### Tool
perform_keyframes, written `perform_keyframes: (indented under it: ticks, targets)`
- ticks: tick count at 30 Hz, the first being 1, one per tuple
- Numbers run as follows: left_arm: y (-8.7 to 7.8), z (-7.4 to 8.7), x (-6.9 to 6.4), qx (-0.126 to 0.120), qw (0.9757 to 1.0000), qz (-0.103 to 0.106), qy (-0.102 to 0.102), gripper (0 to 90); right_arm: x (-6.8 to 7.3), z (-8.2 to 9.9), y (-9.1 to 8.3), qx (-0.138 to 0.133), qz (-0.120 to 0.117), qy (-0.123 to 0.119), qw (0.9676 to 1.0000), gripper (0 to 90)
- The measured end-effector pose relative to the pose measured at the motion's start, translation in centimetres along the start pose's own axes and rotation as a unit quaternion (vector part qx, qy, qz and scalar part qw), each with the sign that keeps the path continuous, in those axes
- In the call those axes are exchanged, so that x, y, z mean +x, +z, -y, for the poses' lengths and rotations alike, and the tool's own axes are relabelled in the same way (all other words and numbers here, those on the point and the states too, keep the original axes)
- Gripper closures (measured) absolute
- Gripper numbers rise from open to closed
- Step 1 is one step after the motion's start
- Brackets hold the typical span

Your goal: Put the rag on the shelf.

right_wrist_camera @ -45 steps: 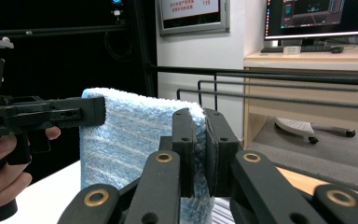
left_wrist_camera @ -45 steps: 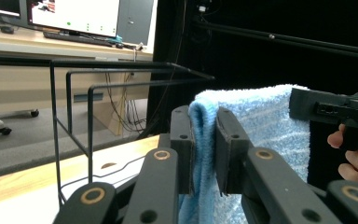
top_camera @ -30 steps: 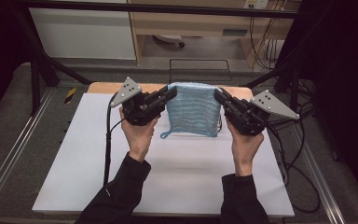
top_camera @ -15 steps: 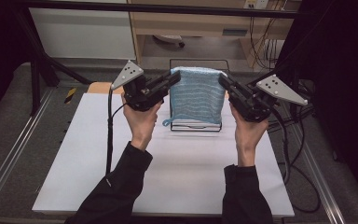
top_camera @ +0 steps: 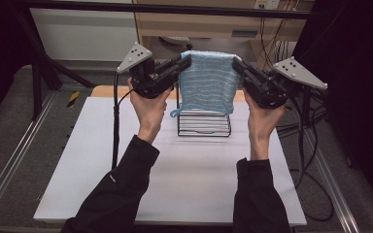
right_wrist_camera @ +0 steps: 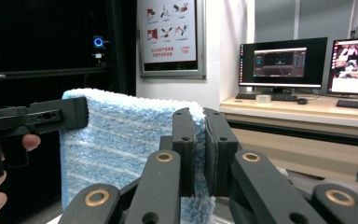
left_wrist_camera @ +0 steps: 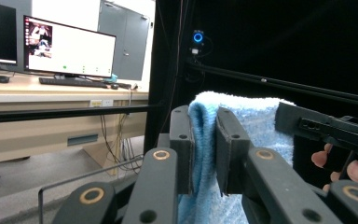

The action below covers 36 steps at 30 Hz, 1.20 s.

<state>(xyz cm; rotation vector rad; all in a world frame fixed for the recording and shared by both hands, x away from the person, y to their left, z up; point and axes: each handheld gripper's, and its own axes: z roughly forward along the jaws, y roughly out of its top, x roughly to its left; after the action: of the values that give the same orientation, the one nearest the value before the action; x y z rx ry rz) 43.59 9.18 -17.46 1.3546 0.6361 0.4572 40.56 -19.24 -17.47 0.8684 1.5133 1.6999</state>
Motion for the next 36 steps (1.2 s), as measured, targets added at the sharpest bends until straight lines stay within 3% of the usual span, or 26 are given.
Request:
perform_keyframes:
  ticks: [9, 20, 29, 36]
  targets:
    - [1.3, -1.5, 0.4, -0.001, 0.9999, -0.003, 0.012, 78.5, -1.0, -1.3, 1.4, -0.005, 0.010, -0.005, 0.9999, 84.7]
    - [2.9, -2.7, 2.1, 0.004, 1.0000, -0.003, -0.005, 78.5, -2.1, -2.0, 3.5, -0.012, 0.013, -0.003, 0.9998, 84.7]
    - [4.3, -4.0, 3.0, 0.015, 0.9997, -0.017, 0.012, 78.4, -3.0, -2.4, 4.9, -0.017, 0.014, 0.005, 0.9997, 84.6]
    - [5.6, -4.2, 4.2, 0.019, 0.9995, -0.023, 0.009, 78.2, -3.7, -2.4, 6.3, -0.020, 0.023, 0.004, 0.9995, 84.7]
